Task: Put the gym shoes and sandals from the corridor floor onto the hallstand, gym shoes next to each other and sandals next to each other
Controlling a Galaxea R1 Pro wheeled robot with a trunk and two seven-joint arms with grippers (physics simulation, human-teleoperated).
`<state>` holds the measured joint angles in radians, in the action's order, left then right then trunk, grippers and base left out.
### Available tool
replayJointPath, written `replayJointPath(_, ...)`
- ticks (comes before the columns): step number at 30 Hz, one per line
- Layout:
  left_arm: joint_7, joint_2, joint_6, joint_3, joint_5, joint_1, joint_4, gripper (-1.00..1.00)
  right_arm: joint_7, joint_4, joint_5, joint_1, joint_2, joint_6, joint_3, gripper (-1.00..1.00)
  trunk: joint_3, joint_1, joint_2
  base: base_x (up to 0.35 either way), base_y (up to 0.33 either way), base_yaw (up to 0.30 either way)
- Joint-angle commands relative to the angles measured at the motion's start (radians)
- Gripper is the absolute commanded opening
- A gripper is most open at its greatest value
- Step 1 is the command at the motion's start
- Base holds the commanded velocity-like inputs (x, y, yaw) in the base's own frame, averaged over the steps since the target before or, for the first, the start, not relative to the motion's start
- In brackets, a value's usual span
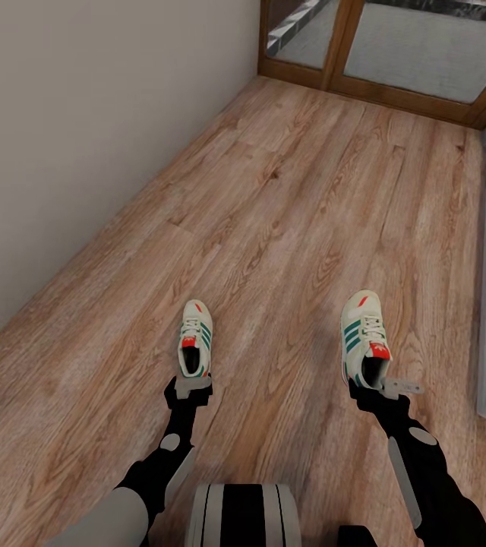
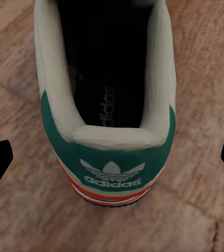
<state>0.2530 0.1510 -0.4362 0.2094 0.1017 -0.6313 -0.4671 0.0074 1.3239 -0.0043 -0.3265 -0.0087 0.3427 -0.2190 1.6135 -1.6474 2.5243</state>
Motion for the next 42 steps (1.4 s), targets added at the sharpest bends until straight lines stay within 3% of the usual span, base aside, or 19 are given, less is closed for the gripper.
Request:
replayJointPath(1, 0.006, -0.001, -0.004, 0.008, 0.010, -0.001, 0.001, 1.00, 0.000, 0.001, 0.000, 0.000, 0.000, 0.006, 0.000, -1.00, 0.001, 0.000, 0.000, 0.000, 0.000, 0.000)
replayJointPath(14, 0.006, -0.001, -0.004, 0.010, 0.010, -0.001, 0.001, 1.00, 0.000, 0.008, 0.000, 0.000, 0.000, 0.005, -0.002, -1.00, 0.001, 0.000, 0.000, 0.000, 0.000, 0.000)
replayJointPath(19, 0.006, -0.001, -0.004, 0.010, 0.010, -0.001, 0.001, 1.00, 0.001, 0.119, 0.000, 0.000, 0.006, 0.004, 0.002, -1.00, 0.001, 0.000, 0.000, 0.000, 0.000, 0.000)
replayJointPath(27, 0.006, -0.001, -0.004, 0.010, 0.010, -0.001, 0.001, 1.00, 0.000, 0.150, 0.000, 0.000, 0.006, 0.004, 0.001, -1.00, 0.001, 0.000, 0.000, 0.000, 0.000, 0.000)
replayJointPath(35, 0.006, -0.001, -0.004, 0.010, 0.010, -0.001, 0.001, 1.00, 0.000, 0.153, 0.000, 0.000, 0.007, 0.004, 0.000, -1.00, 0.042, -0.003, 0.002, 0.000, 0.000, 0.000)
replayJointPath(37, 0.006, -0.001, -0.004, 0.010, 0.010, -0.001, 0.001, 1.00, 0.000, 0.153, 0.000, 0.000, 0.008, 0.004, 0.001, -1.00, 0.043, -0.003, 0.002, 0.000, 0.000, 0.000)
replayJointPath(42, 0.006, -0.001, -0.004, 0.010, 0.010, -0.001, 0.001, 1.00, 0.000, 0.153, 0.000, 0.000, 0.006, 0.004, 0.064, -1.00, 0.043, -0.003, 0.002, 0.000, 0.000, 0.000)
